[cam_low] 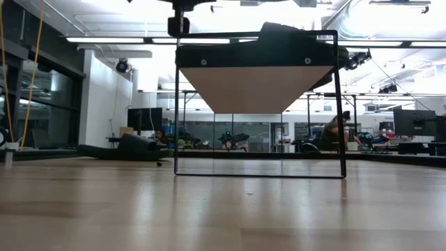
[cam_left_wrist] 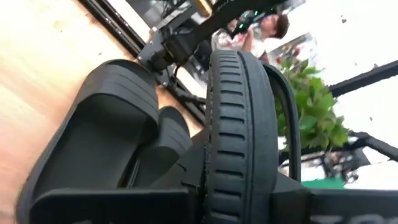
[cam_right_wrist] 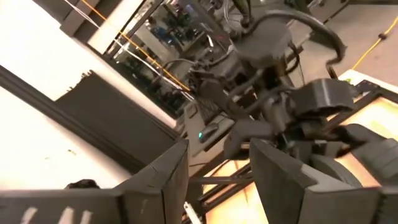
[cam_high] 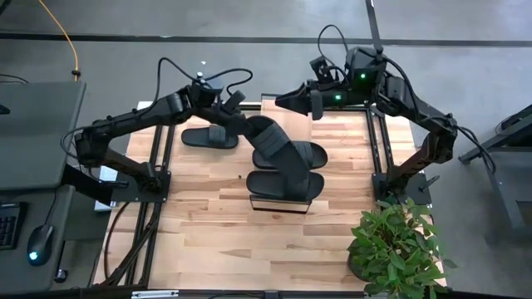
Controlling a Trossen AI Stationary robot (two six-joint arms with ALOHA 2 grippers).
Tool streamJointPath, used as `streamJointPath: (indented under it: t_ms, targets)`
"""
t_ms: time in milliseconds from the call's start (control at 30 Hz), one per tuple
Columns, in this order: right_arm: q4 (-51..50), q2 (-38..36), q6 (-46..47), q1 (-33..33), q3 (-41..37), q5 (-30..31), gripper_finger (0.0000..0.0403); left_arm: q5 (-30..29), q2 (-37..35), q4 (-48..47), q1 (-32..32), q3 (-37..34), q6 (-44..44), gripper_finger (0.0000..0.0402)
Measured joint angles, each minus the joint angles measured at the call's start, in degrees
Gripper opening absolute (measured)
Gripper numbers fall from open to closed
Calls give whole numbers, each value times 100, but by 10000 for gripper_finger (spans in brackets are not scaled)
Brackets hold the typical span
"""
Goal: Pick and place slides into the shelf
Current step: Put the black slide on the shelf
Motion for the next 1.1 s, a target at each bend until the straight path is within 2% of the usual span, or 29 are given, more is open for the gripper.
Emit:
streamJointPath:
  t_ms: [233, 367, 567, 767, 900, 1100]
  targets:
    - [-7, 0, -21, 270, 0, 336, 158, -101, 0, 1698, 191, -879, -1044, 61]
    - [-7, 0, -61, 437, 0, 602, 158, -445, -35, 2399, 262, -1327, -1605, 51]
    - [-9, 2, -148, 648, 0, 1018, 158, -1228, -37, 2804, 264, -1729, -2067, 33]
    - [1, 2, -170, 726, 0, 1188, 158, -1897, -35, 3118, 310, -1962, -2447, 65]
    - [114, 2, -178, 726, 0, 1220, 158, -2112, 87, 3400, 348, -1997, -2513, 68]
    - [455, 2, -279, 726, 0, 1258, 158, -2132, 460, 4029, 500, -2001, -2620, 44]
